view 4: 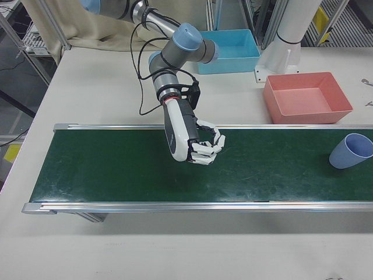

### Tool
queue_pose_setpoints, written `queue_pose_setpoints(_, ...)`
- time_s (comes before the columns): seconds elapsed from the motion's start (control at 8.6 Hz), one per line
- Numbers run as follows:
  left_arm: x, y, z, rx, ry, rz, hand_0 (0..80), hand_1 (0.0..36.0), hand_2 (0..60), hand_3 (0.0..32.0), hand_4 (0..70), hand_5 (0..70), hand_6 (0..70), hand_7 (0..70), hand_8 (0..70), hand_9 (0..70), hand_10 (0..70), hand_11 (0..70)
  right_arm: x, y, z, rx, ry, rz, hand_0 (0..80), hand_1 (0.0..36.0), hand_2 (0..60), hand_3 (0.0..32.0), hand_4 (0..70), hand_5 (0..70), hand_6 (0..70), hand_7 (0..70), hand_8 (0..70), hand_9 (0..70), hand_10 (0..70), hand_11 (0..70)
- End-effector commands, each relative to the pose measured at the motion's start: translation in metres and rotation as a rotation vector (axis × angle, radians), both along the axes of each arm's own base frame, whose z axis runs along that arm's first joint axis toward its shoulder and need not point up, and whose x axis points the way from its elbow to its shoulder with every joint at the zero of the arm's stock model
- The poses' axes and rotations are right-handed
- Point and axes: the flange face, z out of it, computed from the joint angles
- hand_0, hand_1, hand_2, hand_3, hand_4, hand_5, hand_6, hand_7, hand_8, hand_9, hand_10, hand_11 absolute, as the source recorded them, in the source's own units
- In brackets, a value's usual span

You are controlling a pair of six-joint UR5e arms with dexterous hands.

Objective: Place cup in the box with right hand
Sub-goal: 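Move the open right hand along the belt toward the blue cup, then swing the right hand down and across the belt toward the cup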

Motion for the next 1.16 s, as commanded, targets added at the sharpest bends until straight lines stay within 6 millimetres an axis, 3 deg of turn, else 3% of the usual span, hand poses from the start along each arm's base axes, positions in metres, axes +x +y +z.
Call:
queue_pose_setpoints(0.0,0.0,0.0,0.0,0.0,0.0,0.0,0.0,0.0,0.0,0.0,0.0,0.0,0.0,0.0,0.0,0.0,0.0,0.0,-0.002,-0.001,-0.002,0.004,-0.004,-0.007,74.9,36.0,60.0,0.0,42.2,40.7,67.5,70.0,70.0,70.0,70.0,70.0)
queue_pose_setpoints(0.23,0.0,0.0,0.0,0.0,0.0,0.0,0.0,0.0,0.0,0.0,0.0,0.0,0.0,0.0,0.0,0.0,0.0,0.0,0.006,-0.002,-0.004,0.006,-0.007,0.011,70.8,34.9,60.0,0.0,45.1,40.0,67.2,70.0,70.0,70.0,70.0,70.0)
queue_pose_setpoints(0.35,0.0,0.0,0.0,0.0,0.0,0.0,0.0,0.0,0.0,0.0,0.0,0.0,0.0,0.0,0.0,0.0,0.0,0.0,0.007,-0.002,-0.009,0.022,-0.014,0.01,65.3,30.7,60.0,0.0,45.0,39.0,66.9,70.0,70.0,70.0,70.0,70.0)
queue_pose_setpoints(0.46,0.0,0.0,0.0,0.0,0.0,0.0,0.0,0.0,0.0,0.0,0.0,0.0,0.0,0.0,0.0,0.0,0.0,0.0,0.006,-0.002,-0.012,0.029,-0.015,0.008,54.6,5.7,10.8,0.0,33.9,30.4,59.9,70.0,70.0,70.0,70.0,70.0)
queue_pose_setpoints(0.58,0.0,0.0,-0.001,0.002,0.0,-0.002,0.0,0.0,0.0,0.0,0.0,0.0,0.0,0.0,0.0,0.0,0.0,0.0,0.002,-0.004,-0.019,0.042,-0.019,-0.007,54.8,7.3,0.0,0.0,15.5,15.4,33.0,70.0,51.4,70.0,56.0,70.0)
queue_pose_setpoints(0.7,0.0,0.0,0.0,0.0,0.0,0.0,0.0,0.0,0.0,0.0,0.0,0.0,0.0,0.0,0.0,0.0,0.0,0.0,-0.003,-0.008,-0.029,0.059,-0.026,-0.018,59.7,16.6,0.0,0.0,15.6,7.2,6.4,18.4,0.6,3.1,8.7,15.1)
queue_pose_setpoints(0.81,0.0,0.0,0.0,0.0,0.0,0.0,0.0,0.0,0.0,0.0,0.0,0.0,0.0,0.0,0.0,0.0,0.0,0.0,-0.003,-0.009,-0.03,0.061,-0.027,-0.02,61.3,18.5,0.0,0.0,18.8,6.5,3.0,4.4,0.0,0.0,3.5,7.8)
queue_pose_setpoints(1.05,0.0,0.0,-0.001,0.002,0.0,0.0,0.0,0.0,0.0,0.0,0.0,0.0,0.0,0.0,0.0,0.0,0.0,0.0,-0.003,-0.009,-0.03,0.062,-0.021,-0.018,60.6,18.9,0.0,0.0,18.0,6.5,1.7,0.0,0.0,0.0,0.3,3.1)
